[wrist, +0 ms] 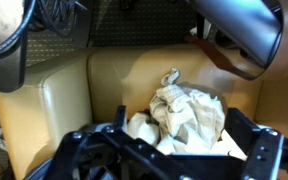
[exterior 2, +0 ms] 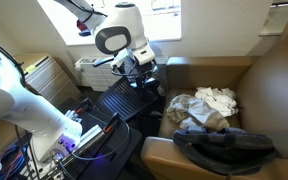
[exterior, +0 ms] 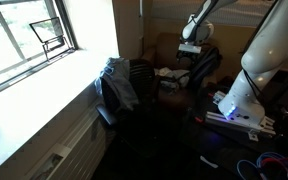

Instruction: Take the belt off the arm of the black chair and put it on the seat

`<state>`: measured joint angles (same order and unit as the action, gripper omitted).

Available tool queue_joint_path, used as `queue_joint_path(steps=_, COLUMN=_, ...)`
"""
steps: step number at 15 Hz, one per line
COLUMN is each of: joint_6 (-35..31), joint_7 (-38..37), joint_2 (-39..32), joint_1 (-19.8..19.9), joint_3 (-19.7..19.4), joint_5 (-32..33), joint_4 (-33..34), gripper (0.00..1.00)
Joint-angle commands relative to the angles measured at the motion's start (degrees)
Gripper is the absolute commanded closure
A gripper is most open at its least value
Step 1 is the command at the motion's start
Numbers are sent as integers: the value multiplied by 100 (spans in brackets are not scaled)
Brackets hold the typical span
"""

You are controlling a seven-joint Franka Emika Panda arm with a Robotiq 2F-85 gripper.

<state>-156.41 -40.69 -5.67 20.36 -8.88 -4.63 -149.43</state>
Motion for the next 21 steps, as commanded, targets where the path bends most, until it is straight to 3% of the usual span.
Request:
queue_joint_path(steps=1, joint_6=393, joint_7=1558, joint_2=-1211, joint_1=1175, joint_3=1444, joint_5=-1628, joint_4=1069, gripper=0)
queue_joint_path(steps=2, joint_6=798, joint_7=1688, joint_2=-1537, joint_1=315, joint_3=577, joint_5=-1892, joint_4=1373, gripper=0)
queue_joint_path(steps=3, joint_6=1167, joint_7=1426, joint_2=-1841, joint_1=245, joint_3=464, joint_5=-1717, joint_4=1697, gripper=0)
queue_joint_path(steps=4, joint_6=694, joint_7=1481, joint_2=-1046, joint_1=49, joint_3=378, joint_5=-1817, joint_4=941, gripper=0)
queue_joint_path(steps=6, joint_6=979, joint_7=1484, joint_2=-1637, joint_1=-38, joint_3=236, joint_5=-1826, joint_4=1448, gripper=0)
queue_joint_path(steps=8, joint_6=303, joint_7=879, joint_2=-1526, joint_1=-338, joint_3=34, joint_5=-1877, joint_4=1168, gripper=0)
queue_joint_path(steps=15, joint_6=50, joint_7=-329, joint_2=-2415, joint_1=-537, joint_3=109, joint_5=-3493, joint_4=2245, gripper=0)
queue_joint_path(steps=17, joint_6=1219, joint_7=-287, joint_2=-2781, joint_1=-318, joint_3=126, joint_5=-3559, joint_4=2847, gripper=0)
queue_joint_path(steps=18, joint_6=614, joint_7=-257, joint_2=-2335, joint_1=-620, joint_3=-11, joint_5=-3460, joint_4=2256, gripper=0)
queue_joint_path(steps=21, joint_6=1079, joint_7=-270, joint_2=-2725, joint_1=-517, joint_3=-20, joint_5=-3510, joint_4=2723, gripper=0)
